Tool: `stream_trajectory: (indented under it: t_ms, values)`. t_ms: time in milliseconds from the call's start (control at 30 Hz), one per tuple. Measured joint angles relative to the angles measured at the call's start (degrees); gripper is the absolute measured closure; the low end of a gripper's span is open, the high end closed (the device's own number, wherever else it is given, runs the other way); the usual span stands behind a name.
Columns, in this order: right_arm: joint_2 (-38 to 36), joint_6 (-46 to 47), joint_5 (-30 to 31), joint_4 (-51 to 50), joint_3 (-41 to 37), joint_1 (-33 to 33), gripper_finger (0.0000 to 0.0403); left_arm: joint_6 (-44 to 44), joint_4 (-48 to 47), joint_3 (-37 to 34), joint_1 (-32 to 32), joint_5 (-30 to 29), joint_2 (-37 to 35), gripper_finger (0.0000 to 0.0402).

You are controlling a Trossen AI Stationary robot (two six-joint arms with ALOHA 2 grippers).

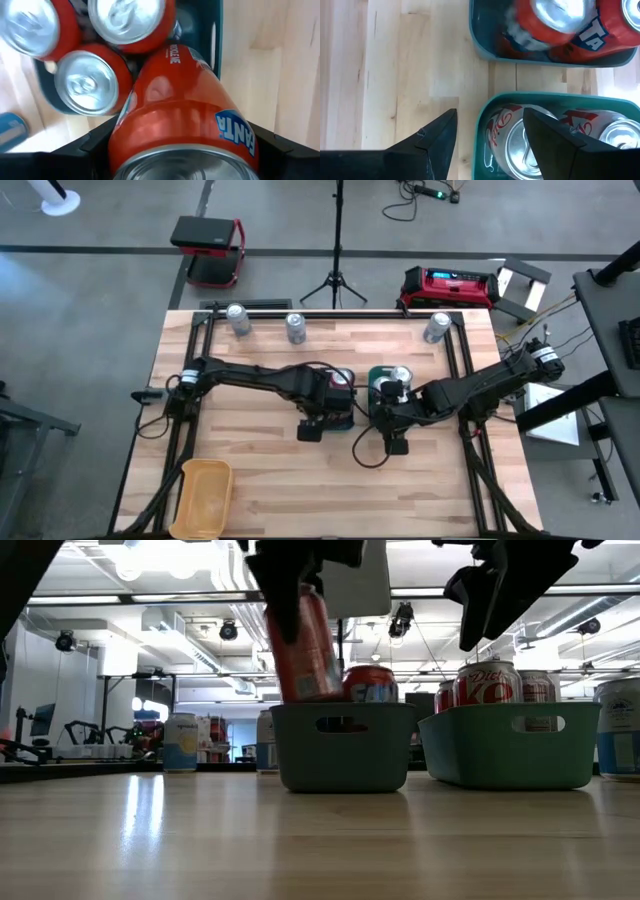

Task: Sort soda cans
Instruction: Put the orange soda can into the dark green bin

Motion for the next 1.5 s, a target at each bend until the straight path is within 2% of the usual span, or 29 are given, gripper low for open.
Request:
stream_trajectory:
  t_ms: [167, 433, 767, 1267, 1400, 1500]
  values:
    - [0.0, -0.26, 0.02, 0.58, -0.15, -0.02, 0.0177, -0.06, 1.7, -2.59, 0.22, -0.42, 0.0, 0.0116]
    - [0.0, -0.68, 0.04, 2.37, -0.15, -0.02, 0.0183, -0.13, 2.42, -2.88, 1.33, -0.62, -0.04, 0.0115]
    - [0.0, -1.04, -0.02, 3.59, -0.4, -0.02, 0.0183, 0.87, 3.95, -4.64, 1.81, 1.45, 0.72, 0.0114]
    - [0.0, -2.21, -0.84, 15.61, -5.61, 0.0, 0.0168, 1.96, 5.11, -4.65, 2.18, 1.7, 3.65, 0.0112]
    - [0.0, -3.66, -0.79, 17.66, -5.94, 0.0, 0.0162, 1.93, 5.12, -4.5, 2.23, 2.02, 3.65, 0.0097]
    - [0.0, -4.22, -0.54, 19.9, -6.04, -0.02, 0.0157, 1.92, 5.79, -4.5, 2.36, 4.77, 3.63, 0.0078]
